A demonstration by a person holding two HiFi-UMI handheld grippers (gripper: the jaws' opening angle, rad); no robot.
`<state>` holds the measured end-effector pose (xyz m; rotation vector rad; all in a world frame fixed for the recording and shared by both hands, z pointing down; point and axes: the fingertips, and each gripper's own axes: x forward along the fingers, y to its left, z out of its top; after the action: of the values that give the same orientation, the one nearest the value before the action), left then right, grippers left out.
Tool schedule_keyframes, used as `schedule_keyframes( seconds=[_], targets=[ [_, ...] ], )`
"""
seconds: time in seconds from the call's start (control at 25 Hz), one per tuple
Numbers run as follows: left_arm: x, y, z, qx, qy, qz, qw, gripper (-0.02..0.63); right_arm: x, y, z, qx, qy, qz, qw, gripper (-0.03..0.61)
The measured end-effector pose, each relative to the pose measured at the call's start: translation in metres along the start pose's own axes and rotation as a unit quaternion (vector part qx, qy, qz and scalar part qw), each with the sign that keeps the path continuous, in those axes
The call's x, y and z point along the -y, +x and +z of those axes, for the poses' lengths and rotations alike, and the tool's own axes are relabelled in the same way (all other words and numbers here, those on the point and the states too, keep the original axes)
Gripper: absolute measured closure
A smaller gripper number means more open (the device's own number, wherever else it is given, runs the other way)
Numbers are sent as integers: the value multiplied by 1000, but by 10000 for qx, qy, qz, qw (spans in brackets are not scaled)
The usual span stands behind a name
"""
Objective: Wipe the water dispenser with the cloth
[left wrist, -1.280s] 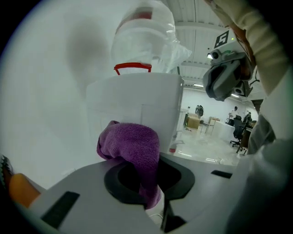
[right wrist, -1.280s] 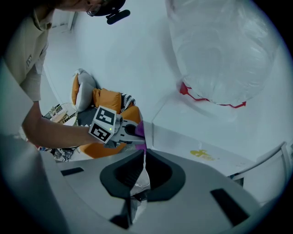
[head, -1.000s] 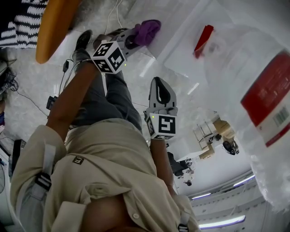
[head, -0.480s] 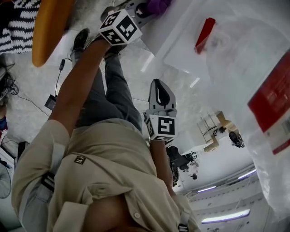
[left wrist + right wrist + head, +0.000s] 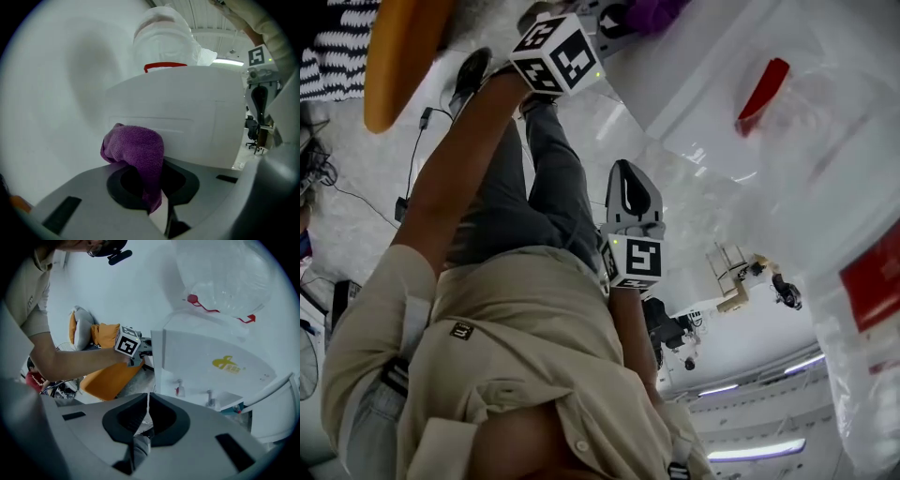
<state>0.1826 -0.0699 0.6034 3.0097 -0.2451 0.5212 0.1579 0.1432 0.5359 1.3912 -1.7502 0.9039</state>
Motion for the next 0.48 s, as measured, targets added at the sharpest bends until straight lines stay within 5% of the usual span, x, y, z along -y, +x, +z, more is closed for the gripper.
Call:
schedule_keyframes(
  seconds=[0.28, 0.48],
  targets=[
    [83, -33, -49, -353, -121, -883, 9954, 558, -9, 16, 2, -68, -95, 99, 9999, 551],
    [104, -41, -63, -392, -331, -984, 9938, 558, -13, 24, 1, -121, -149, 181, 9997, 551]
  ],
)
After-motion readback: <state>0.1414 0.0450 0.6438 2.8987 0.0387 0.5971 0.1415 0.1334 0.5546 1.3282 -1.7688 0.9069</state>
